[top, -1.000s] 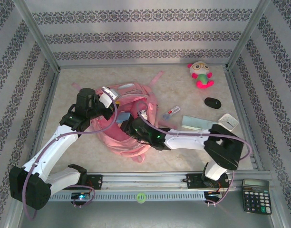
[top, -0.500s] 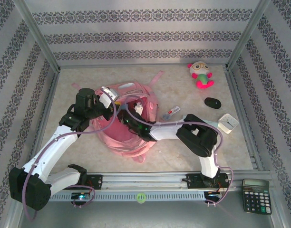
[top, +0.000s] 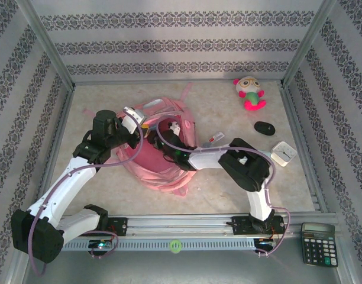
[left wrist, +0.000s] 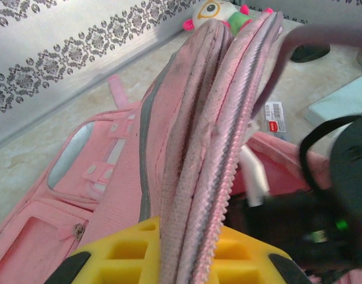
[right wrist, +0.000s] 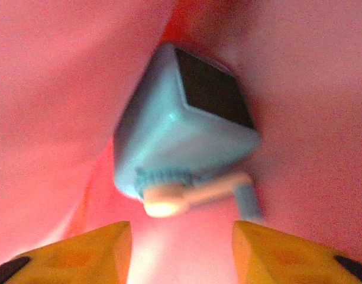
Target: Pack the student bag
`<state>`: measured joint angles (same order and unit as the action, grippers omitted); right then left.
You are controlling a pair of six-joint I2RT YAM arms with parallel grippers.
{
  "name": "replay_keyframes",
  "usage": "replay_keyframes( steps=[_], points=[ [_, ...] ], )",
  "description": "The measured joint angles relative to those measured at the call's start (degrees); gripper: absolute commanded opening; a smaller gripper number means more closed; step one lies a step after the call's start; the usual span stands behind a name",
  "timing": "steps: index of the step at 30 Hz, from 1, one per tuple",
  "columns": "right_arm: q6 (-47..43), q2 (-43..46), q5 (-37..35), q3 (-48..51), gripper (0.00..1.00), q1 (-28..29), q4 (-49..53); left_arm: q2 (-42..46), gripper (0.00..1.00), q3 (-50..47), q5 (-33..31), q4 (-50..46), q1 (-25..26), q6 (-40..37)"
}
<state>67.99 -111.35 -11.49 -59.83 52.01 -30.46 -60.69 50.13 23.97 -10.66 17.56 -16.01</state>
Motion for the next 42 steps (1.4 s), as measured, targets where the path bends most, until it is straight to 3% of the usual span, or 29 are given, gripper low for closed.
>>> replay_keyframes(
  steps=[6, 12, 14, 19, 23, 27, 31, 34, 42],
  points=[
    [-2.27, 16.11, 4.31, 8.7, 0.69, 0.66, 10.27, 1.31, 0.03, -1.16, 0.02, 0.04, 0.0, -0.28],
    [-9.9, 31.69, 7.3, 8.96, 0.75, -2.1, 30.12, 1.44, 0.03, -1.27, 0.2, 0.0, 0.0, -1.01],
    [-13.0, 35.71, 8.39, 8.96, 0.78, -5.86, 37.13, 1.51, 0.03, -1.27, 0.2, 0.0, 0.0, -1.14],
    [-15.85, 42.47, 8.81, 9.94, 0.79, -21.42, 53.92, 1.51, 0.03, -1.27, 0.17, 0.02, 0.0, -1.16],
    [-11.43, 50.36, 6.8, 16.79, 0.89, -32.7, 59.01, 1.51, 0.03, -1.29, 0.17, 0.02, 0.0, -1.14],
    [-5.27, 56.7, 6.32, 20.33, 0.92, -40.92, 61.77, 1.51, 0.03, -1.42, 0.17, 0.04, 0.0, -1.14],
    [1.03, 57.4, 6.47, 20.31, 0.93, -48.37, 61.88, 1.51, 0.03, -1.42, 0.15, 0.04, 0.0, -1.07],
    [6.25, 53.2, 6.8, 20.2, 0.97, -52.41, 61.92, 1.51, 0.03, -1.49, -0.02, 0.15, 0.0, -1.07],
    [16.0, 35.71, 8.66, 15.8, 0.98, -54.16, 61.42, 1.46, 0.03, -1.49, -0.24, 0.22, 0.0, -1.05]
  ],
)
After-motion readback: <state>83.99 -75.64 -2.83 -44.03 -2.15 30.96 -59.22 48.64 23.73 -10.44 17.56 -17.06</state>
